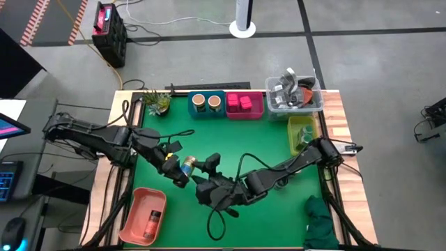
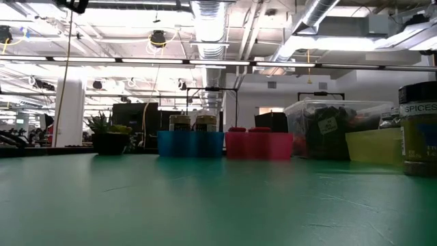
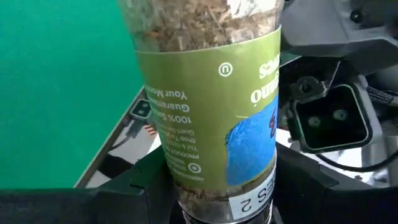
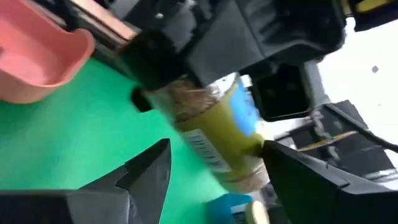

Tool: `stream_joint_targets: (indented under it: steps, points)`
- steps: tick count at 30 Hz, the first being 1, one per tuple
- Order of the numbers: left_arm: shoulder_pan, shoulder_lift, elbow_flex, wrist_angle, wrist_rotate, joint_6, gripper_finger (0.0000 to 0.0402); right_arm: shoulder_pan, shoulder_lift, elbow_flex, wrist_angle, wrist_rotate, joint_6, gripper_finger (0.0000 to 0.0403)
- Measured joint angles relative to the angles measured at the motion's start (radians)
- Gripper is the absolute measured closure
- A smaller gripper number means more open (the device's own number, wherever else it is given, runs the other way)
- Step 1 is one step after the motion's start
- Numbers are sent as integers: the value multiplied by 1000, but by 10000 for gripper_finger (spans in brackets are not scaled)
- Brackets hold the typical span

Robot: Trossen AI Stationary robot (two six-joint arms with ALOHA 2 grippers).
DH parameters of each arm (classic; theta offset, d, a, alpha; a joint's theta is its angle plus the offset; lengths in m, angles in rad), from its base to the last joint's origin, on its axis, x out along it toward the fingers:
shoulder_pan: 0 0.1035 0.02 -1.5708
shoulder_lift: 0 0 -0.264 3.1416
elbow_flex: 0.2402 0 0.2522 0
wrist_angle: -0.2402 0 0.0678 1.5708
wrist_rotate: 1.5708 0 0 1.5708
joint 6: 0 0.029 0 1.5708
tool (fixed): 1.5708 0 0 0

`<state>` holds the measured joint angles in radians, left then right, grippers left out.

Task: Sort spices by type
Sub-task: Put the left black spice bottle into the orange bin

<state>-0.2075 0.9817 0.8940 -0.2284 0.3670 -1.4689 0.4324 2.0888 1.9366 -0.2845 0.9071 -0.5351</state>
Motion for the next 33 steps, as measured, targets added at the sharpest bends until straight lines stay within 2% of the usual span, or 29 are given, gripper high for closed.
stream_joint_targets:
  steps: [4,11,22,33]
  points:
    - [0,-1,0,49,7,-14,191,8,0,0,88,60,-138,112]
    - [1,-1,0,137,21,-43,191,7,0,0,170,63,-307,112]
    - [1,0,0,174,22,-46,191,4,0,0,216,63,-316,122]
    - [1,0,0,174,9,-42,181,4,0,0,216,63,-338,195]
